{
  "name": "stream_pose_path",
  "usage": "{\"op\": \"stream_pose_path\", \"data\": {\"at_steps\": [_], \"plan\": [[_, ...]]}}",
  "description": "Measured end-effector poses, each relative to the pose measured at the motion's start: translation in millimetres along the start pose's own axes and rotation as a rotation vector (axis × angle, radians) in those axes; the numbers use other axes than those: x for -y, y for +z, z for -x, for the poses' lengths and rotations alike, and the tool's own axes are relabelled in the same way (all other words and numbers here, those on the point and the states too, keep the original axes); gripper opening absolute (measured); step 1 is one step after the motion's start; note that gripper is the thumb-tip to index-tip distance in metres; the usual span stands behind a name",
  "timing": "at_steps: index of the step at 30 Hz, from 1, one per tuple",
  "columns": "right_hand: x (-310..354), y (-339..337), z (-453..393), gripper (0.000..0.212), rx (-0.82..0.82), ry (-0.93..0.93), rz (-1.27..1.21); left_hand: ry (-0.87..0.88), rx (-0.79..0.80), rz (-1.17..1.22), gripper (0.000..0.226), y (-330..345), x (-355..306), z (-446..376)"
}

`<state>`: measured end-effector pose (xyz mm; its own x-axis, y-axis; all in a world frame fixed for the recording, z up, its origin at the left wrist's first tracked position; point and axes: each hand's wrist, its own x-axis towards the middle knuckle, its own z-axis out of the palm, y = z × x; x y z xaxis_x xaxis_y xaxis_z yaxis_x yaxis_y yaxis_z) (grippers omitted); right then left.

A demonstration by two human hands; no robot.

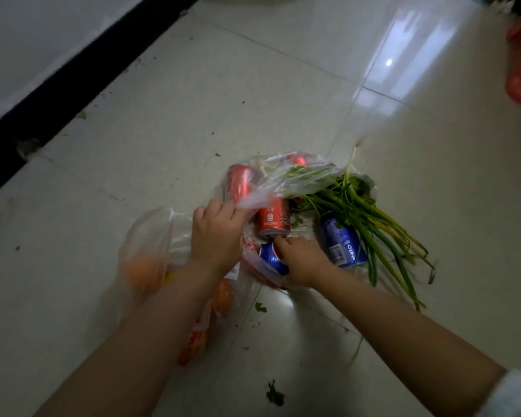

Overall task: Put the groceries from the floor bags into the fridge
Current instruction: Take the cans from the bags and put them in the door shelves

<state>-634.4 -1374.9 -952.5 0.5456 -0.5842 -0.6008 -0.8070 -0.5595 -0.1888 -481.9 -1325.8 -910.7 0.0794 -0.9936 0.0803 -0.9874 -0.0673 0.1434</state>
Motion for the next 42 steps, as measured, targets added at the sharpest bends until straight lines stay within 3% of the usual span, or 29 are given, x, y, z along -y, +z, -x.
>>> {"op": "stream_pose_path", "data": {"at_steps": [6, 12, 15, 19, 22, 24, 26, 29, 31, 37, 42], "plan": [[7, 10, 8, 0.077, -0.029, 0.039, 0.07, 0.035, 0.05, -0.042, 0.036, 2, -2, 7], [-2, 14, 13, 0.084, -0.147, 0.102, -0.085, -0.048, 0.151, -0.14, 0.032, -7, -6, 9], [-14, 15, 26, 0.099, -0.239, 0.194, -0.323, -0.116, 0.175, -0.191, 0.022, -5, -8, 11], [-29, 19, 46, 0.098, -0.444, 0.168, -0.684, 0.0, 0.005, -0.179, 0.031, 2, -18, 5], [-30, 22, 57, 0.089, -0.501, 0.164, -0.696, 0.193, -0.155, -0.076, 0.028, 7, -27, -4], [-29, 22, 60, 0.083, -0.51, 0.152, -0.639, 0.378, -0.108, 0.007, 0.021, 13, -31, -7], [-29, 19, 60, 0.079, -0.506, 0.182, -0.632, 0.445, 0.056, 0.022, 0.019, 20, -31, -8], [-33, 13, 61, 0.076, -0.461, 0.299, -0.645, 0.215, 0.31, 0.072, 0.019, 24, -35, -5], [-36, 9, 61, 0.076, -0.449, 0.333, -0.626, 0.017, 0.371, 0.075, 0.028, 28, -42, -10], [-37, 12, 68, 0.074, -0.426, 0.28, -0.6, -0.386, 0.464, 0.288, 0.035, 41, -70, -36], [-49, 19, 80, 0.081, -0.345, 0.204, -0.466, -0.668, 0.386, 0.442, 0.036, 56, -79, -53]]}}
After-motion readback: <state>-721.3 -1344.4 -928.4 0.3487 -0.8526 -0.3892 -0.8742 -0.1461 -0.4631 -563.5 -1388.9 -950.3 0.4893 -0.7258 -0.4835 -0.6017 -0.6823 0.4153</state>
